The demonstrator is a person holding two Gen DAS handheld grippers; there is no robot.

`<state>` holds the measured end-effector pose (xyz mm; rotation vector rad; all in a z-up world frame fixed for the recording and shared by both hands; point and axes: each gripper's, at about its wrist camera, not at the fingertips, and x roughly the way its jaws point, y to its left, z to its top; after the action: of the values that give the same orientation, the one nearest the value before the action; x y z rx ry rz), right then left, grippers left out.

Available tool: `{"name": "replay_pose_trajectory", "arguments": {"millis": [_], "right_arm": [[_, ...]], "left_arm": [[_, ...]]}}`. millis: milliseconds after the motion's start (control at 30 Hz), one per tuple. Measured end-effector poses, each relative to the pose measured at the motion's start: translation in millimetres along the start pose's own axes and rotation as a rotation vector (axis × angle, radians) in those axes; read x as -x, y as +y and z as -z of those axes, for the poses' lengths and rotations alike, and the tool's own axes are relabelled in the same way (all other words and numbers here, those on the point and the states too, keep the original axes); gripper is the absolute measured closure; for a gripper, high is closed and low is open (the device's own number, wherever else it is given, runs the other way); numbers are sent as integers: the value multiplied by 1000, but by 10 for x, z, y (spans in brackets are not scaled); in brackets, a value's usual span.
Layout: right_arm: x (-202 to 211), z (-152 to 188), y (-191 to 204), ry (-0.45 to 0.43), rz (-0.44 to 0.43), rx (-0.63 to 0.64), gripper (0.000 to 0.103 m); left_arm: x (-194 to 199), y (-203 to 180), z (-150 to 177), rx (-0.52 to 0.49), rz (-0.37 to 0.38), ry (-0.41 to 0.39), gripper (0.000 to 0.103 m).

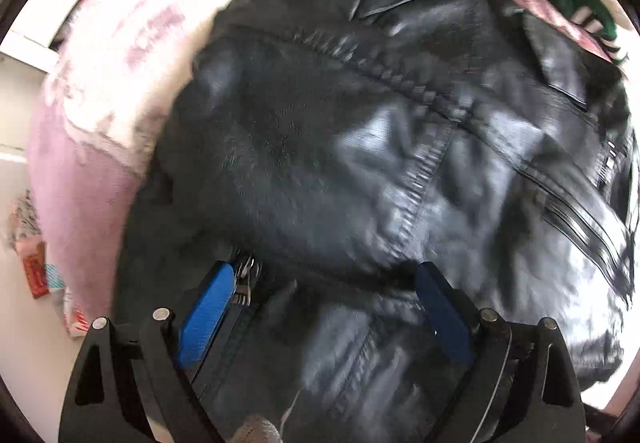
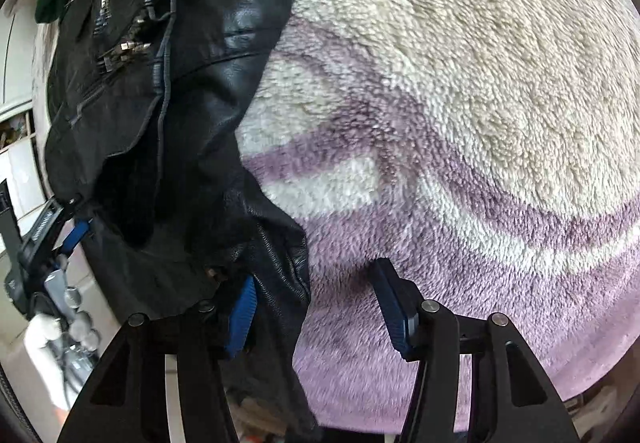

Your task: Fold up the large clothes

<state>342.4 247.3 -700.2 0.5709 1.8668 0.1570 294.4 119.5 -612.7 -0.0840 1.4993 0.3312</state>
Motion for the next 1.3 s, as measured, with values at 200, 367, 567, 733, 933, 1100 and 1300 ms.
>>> {"name": "replay_pose_trajectory", "arguments": {"millis": [200,367,567,733,933,1100,1300], "right_arm": [[551,265,-439,-17,55,30,44],[996,577,-1177,-39,113,-36,44],[1539,657,-2062,-75,154,-138,44],[1868,532,-2569,-107,198,-185,44],[2186,333,-2822,-119,193,-190,44],[2280,249,-2799,-113,191,-164,44],[2268,88,-2742,-152,28,-67,44]], "left_arm": [[706,-580,1018,-251,-172,-127,9],[800,-1105,2074,-450,-337,-94,9],[712,-1595,2752,-503,-302,-6,9],[342,-1889,2870,-533,-338,-14,9],[252,-2011,2882,-548,-337,-13,10],[67,-1997,2809,-565,-451,-54,9],[87,-1559,2316,-465,-598,-183,9]]}}
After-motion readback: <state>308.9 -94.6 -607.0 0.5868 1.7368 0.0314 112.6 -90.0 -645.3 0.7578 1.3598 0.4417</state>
